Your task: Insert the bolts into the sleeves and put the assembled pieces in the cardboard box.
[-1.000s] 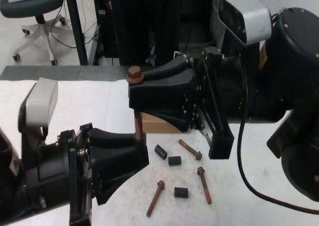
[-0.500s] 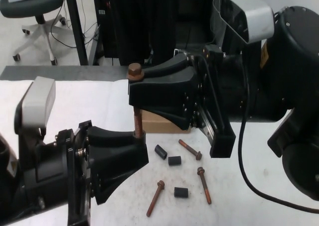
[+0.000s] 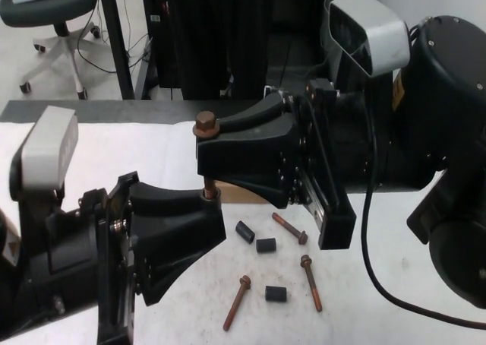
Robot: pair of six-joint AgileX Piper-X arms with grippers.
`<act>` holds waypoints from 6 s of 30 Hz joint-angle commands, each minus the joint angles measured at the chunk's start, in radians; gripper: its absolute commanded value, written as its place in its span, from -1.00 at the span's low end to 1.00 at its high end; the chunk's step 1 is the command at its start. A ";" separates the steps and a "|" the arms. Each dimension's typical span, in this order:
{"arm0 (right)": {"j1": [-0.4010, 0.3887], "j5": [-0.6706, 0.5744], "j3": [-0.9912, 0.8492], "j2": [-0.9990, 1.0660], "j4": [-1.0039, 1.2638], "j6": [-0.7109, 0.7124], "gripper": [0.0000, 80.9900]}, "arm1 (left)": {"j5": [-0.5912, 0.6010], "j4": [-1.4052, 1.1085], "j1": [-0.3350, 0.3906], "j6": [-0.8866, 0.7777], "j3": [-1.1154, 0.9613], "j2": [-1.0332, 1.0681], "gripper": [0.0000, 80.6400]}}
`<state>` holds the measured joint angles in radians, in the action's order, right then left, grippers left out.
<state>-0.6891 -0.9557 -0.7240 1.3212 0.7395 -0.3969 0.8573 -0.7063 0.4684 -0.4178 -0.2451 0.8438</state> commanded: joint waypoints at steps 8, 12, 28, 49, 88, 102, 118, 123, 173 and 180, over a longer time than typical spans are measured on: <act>0.003 -0.013 -0.001 0.000 -0.004 0.009 -0.76 | 0.018 -0.023 -0.003 -0.003 -0.010 -0.005 -0.99; 0.003 -0.019 -0.001 0.000 -0.004 0.009 -0.10 | 0.019 -0.023 -0.003 -0.003 -0.010 -0.005 -0.99; 0.030 -0.013 -0.001 0.000 -0.004 -0.002 0.15 | 0.019 -0.023 -0.003 -0.003 -0.010 -0.005 -0.99; 0.188 0.125 -0.001 -0.014 0.028 -0.014 -0.98 | -0.252 0.402 -0.065 0.373 -0.165 0.132 -0.99; 0.283 0.081 -0.001 -0.049 -0.025 -0.112 -0.98 | -0.521 1.420 -0.080 0.565 -1.570 1.348 -0.99; 0.283 0.081 -0.001 -0.049 -0.025 -0.127 -0.98 | -0.475 1.461 -0.078 0.565 -1.570 1.348 -0.28; 0.302 0.006 -0.001 -0.049 -0.061 -0.118 -0.98 | -0.595 1.458 -0.081 0.741 -1.572 1.072 -1.00; 0.361 -0.032 -0.001 -0.049 -0.266 -0.023 -0.98 | -0.595 1.642 -0.091 0.763 -1.567 0.917 -1.00; 0.370 0.478 -0.222 -0.248 -1.590 0.388 -0.24 | -0.487 1.325 0.133 0.192 -0.796 0.865 -0.03; 0.370 0.460 -0.222 -0.248 -1.652 0.390 -0.24 | -0.621 1.648 0.133 0.277 -1.030 1.014 -0.03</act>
<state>-0.3190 -0.4692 -0.9350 1.0810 -0.8869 -0.0076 0.2769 0.9240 0.5962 -0.1603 -1.2724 1.8653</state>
